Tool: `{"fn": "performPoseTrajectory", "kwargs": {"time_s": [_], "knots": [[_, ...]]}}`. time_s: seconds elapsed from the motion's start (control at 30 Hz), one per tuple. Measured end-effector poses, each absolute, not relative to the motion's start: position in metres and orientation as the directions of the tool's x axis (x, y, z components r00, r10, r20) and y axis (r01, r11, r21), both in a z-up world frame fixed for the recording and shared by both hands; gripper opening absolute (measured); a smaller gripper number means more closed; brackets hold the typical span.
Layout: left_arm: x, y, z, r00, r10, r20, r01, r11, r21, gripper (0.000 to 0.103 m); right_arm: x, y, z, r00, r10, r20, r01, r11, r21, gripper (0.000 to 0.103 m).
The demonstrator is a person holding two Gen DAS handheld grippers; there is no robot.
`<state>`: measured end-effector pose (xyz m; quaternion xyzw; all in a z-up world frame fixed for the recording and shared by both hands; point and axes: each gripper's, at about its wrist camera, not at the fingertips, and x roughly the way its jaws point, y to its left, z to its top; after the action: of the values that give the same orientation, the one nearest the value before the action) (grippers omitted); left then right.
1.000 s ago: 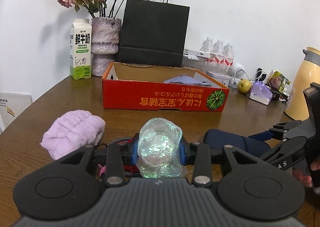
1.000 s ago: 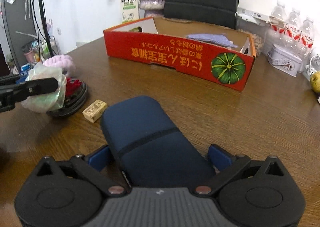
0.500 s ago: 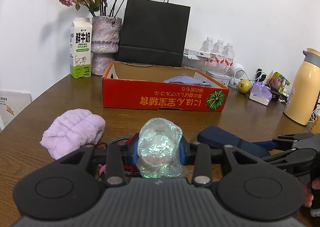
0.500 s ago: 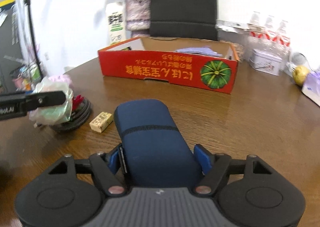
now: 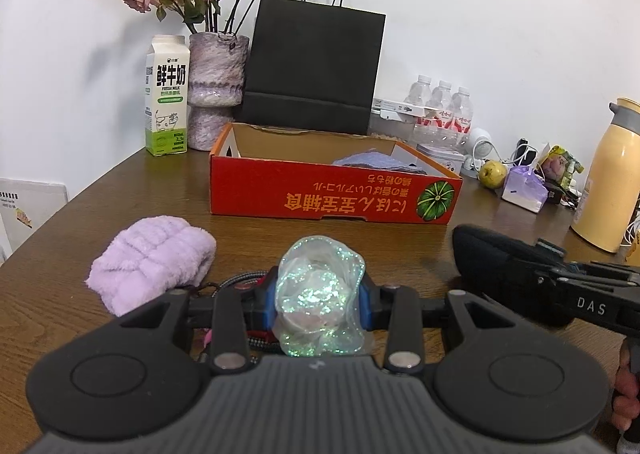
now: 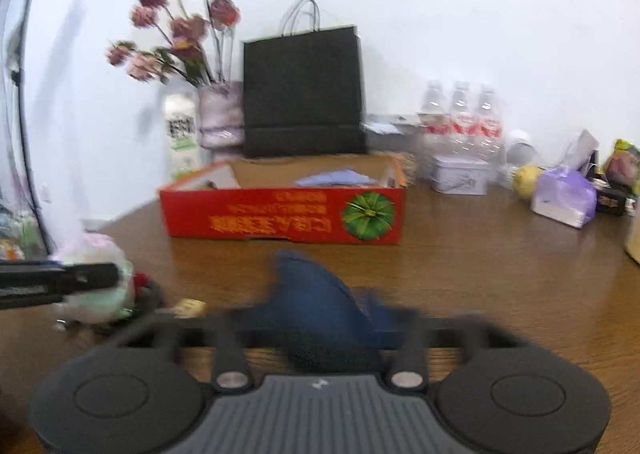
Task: Organize objects
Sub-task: 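Grasp the navy zip case with the right tool while the left tool holds the plastic bag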
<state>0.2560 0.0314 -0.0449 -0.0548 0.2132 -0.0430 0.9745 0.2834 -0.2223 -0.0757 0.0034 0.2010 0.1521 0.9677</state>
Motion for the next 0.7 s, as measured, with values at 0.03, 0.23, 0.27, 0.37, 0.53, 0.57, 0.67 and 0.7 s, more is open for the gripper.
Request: {"fn": "performPoseTrajectory", "kwargs": {"time_s": [0.03,0.23,0.27,0.37,0.53,0.57,0.67,0.7], "knots": [[0.256,0.032,-0.045,0.905,-0.106,-0.411,0.059,0.99,-0.125,0.037,0.284,-0.22,-0.077,0.871,0.293,-0.395,-0.291,0.954,0.067,0.025],[0.257,0.032,-0.046,0.903,-0.097,-0.418,0.047,0.991,-0.128,0.037,0.287,-0.222,-0.08,0.829,0.35,-0.437,-0.337,0.935,0.11,0.034],[0.257,0.033,-0.046,0.903,-0.097,-0.419,0.046,0.99,-0.131,0.037,0.286,-0.22,-0.08,0.818,0.363,-0.446,-0.353,0.929,0.107,0.046],[0.258,0.033,-0.047,0.9,-0.1,-0.424,0.045,0.99,-0.137,0.037,0.281,-0.22,-0.075,0.816,0.376,-0.439,-0.379,0.922,0.084,0.081],[0.258,0.034,-0.046,0.899,-0.107,-0.425,0.052,0.989,-0.141,0.037,0.303,-0.218,-0.068,0.748,0.346,-0.567,-0.431,0.902,-0.017,0.095],[0.258,0.034,-0.046,0.899,-0.108,-0.425,0.052,0.989,-0.142,0.037,0.309,-0.216,-0.069,0.718,0.357,-0.598,-0.448,0.894,-0.004,0.095],[0.258,0.034,-0.046,0.899,-0.108,-0.425,0.05,0.988,-0.145,0.037,0.325,-0.207,-0.074,0.636,0.391,-0.665,-0.482,0.875,0.054,0.095],[0.258,0.034,-0.046,0.899,-0.108,-0.425,0.05,0.988,-0.145,0.037,0.329,-0.203,-0.076,0.624,0.392,-0.676,-0.481,0.874,0.062,0.095]]}}
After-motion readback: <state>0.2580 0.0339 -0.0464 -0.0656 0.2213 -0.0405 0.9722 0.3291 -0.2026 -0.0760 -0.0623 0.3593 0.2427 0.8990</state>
